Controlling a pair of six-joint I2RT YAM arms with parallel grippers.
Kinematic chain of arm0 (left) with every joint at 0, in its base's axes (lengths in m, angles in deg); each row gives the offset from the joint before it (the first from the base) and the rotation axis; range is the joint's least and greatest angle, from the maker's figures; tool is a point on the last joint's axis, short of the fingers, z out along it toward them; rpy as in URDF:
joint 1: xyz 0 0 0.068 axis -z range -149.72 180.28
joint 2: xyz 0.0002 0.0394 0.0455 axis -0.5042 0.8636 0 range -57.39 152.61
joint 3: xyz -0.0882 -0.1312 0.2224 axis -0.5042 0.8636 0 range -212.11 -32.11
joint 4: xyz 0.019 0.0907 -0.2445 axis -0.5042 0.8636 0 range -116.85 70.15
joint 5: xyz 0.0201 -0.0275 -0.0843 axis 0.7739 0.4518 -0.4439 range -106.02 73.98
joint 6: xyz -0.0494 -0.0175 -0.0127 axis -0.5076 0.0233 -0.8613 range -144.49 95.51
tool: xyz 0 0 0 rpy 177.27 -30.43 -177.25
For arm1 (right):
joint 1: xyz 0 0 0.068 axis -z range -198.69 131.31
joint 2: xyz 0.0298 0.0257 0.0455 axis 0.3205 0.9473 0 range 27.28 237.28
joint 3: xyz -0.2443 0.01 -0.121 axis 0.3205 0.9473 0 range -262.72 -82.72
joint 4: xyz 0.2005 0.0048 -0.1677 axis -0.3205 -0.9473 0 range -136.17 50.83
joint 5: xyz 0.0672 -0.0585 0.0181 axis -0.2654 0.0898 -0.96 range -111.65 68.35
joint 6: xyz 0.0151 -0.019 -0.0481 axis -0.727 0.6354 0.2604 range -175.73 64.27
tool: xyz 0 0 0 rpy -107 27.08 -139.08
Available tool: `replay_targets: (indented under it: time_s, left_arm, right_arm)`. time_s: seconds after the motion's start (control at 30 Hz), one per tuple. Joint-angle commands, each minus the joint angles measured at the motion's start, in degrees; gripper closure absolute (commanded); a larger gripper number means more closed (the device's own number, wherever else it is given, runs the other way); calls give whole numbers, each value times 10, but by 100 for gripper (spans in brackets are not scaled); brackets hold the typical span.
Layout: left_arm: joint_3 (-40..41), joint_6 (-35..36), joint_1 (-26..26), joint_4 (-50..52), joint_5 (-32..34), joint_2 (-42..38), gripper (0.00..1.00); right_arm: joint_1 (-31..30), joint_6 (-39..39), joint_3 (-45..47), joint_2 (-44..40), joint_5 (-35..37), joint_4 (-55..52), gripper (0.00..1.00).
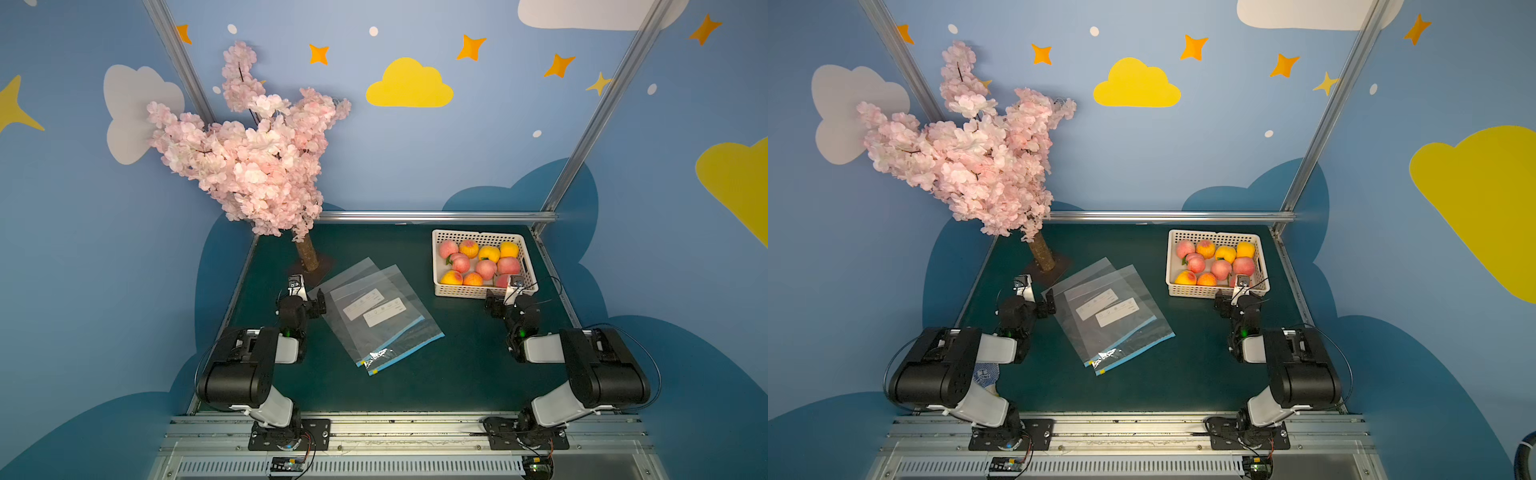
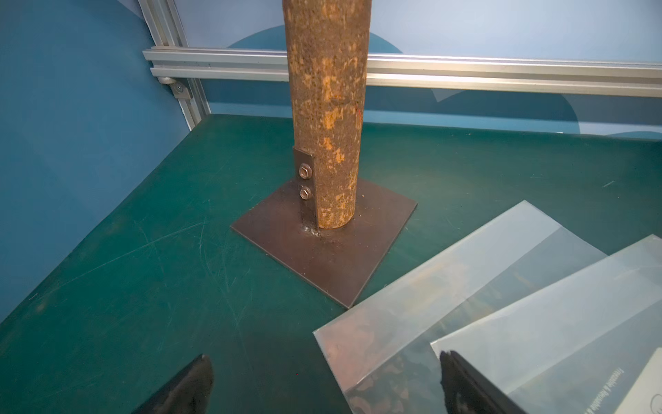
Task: Place the peach in a zip-top bag and seal the zipper
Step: Pick up the zipper food storage bag.
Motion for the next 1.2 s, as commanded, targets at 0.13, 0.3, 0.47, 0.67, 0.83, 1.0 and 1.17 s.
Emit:
replay_targets:
  time_s: [0.13, 0.3, 0.47, 0.67, 0.83, 1.0, 1.17]
  left_arm:
    - [-10, 3, -2, -8, 1, 4, 0]
    - [-9, 2, -3, -8, 1, 5, 0]
    - [-9, 2, -3, -8, 1, 4, 0]
    - [-9, 2, -2, -8, 1, 4, 0]
    - [-5, 3, -2, -11, 2, 2, 0]
    - [16, 15, 12, -29, 17, -24, 0]
    - [2, 42, 49, 44, 82, -94, 0]
  right_arm:
    - [2, -1, -13, 3, 0, 5, 2]
    - [2, -1, -12, 4, 0, 5, 2]
    - [2, -1, -13, 3, 0, 5, 2]
    - [4, -2, -14, 3, -4, 2, 2]
    - [3, -2, -9, 0, 2, 12, 2]
    - [-3, 0, 16, -55, 21, 11, 2]
    - [-28, 6, -12, -174, 65, -143, 2]
